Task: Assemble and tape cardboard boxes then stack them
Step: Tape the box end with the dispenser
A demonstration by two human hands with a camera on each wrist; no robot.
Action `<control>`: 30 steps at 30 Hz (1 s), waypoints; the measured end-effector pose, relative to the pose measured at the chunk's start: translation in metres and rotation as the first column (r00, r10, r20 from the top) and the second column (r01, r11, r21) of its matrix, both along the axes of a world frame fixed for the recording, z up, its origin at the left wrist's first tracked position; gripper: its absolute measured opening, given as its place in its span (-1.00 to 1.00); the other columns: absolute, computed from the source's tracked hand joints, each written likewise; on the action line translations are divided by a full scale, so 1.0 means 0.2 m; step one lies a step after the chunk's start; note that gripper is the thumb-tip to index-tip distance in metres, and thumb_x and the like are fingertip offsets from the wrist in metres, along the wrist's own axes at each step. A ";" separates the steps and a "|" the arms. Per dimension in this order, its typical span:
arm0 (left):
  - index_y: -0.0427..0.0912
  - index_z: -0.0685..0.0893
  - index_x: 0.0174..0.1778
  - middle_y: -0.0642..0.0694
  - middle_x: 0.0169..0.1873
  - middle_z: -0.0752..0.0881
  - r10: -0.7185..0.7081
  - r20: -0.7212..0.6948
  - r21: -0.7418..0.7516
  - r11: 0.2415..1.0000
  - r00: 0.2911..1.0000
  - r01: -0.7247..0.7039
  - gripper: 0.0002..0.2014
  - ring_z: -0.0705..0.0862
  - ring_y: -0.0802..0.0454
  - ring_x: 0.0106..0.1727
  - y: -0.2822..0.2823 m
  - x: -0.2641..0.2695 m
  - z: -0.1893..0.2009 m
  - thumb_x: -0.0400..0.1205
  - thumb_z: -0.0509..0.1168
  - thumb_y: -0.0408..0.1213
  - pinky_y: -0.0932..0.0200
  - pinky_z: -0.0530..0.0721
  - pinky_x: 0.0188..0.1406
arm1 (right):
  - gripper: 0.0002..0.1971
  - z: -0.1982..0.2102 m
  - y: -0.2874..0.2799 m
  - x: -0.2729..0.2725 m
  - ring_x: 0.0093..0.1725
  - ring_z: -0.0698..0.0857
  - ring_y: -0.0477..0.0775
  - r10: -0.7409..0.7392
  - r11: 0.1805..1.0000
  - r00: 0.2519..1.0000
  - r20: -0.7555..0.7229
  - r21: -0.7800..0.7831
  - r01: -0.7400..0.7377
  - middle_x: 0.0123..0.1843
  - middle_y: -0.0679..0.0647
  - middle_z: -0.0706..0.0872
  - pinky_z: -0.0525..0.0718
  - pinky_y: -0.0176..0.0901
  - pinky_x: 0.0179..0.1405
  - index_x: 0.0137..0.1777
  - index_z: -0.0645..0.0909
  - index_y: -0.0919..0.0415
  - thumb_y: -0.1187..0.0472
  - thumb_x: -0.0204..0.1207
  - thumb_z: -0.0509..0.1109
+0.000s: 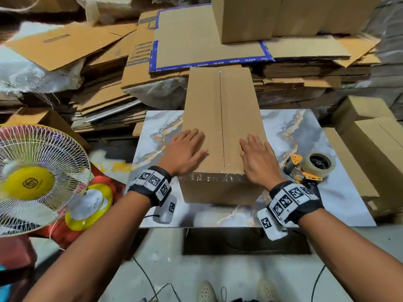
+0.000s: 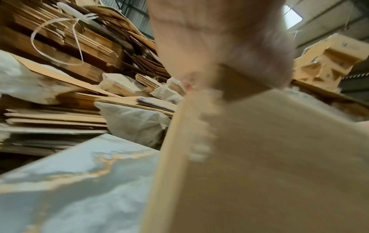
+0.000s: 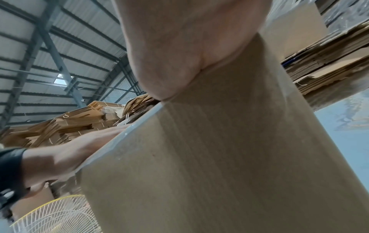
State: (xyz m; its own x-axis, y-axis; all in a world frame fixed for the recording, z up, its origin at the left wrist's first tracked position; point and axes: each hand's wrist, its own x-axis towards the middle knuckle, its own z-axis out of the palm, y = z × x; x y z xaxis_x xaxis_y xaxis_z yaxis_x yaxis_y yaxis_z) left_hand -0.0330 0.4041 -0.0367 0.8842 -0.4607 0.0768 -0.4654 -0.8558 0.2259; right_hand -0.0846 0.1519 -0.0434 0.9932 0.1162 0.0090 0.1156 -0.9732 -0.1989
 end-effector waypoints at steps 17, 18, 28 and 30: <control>-0.15 0.74 0.30 -0.11 0.15 0.84 0.135 -0.574 -0.805 -0.271 0.807 -0.527 -0.78 0.78 -0.02 0.25 0.14 -0.36 -0.42 0.77 0.30 -0.28 0.17 0.72 0.16 | -0.22 0.01 0.01 0.01 0.79 0.05 0.14 -0.032 0.999 0.999 0.004 -0.026 0.032 0.80 0.16 0.16 -0.02 0.19 0.72 0.74 0.26 0.10 -0.27 0.67 -0.33; -0.06 0.77 0.30 -0.04 0.19 0.83 0.089 -0.565 -0.813 -0.228 0.820 -0.536 -0.76 0.73 0.02 0.35 0.11 -0.38 -0.44 0.74 0.35 -0.19 0.17 0.70 0.27 | -0.22 0.01 0.01 0.02 0.78 0.09 0.15 -0.025 0.999 1.000 0.007 -0.030 0.026 0.78 0.18 0.20 0.02 0.22 0.70 0.72 0.27 0.11 -0.28 0.67 -0.33; -0.06 0.84 0.14 -0.04 0.24 0.80 -0.054 -0.520 -0.751 -0.447 0.853 -0.486 -0.67 0.69 0.08 0.38 0.02 -0.40 -0.47 0.45 0.47 -0.16 0.30 0.59 0.32 | -0.33 -0.01 0.00 0.05 0.57 0.39 0.32 0.046 0.992 0.996 0.071 -0.120 -0.037 0.52 0.31 0.46 0.38 0.41 0.46 0.48 0.40 0.21 -0.26 0.70 -0.22; -0.14 0.80 0.16 0.00 0.21 0.80 0.003 -0.523 -0.748 -0.481 0.852 -0.458 -0.65 0.70 0.12 0.35 -0.03 -0.40 -0.50 0.46 0.47 -0.17 0.34 0.59 0.28 | -0.33 -0.02 0.00 0.05 0.57 0.39 0.33 0.054 0.991 0.995 0.082 -0.125 -0.044 0.50 0.32 0.46 0.39 0.43 0.45 0.46 0.41 0.22 -0.26 0.70 -0.21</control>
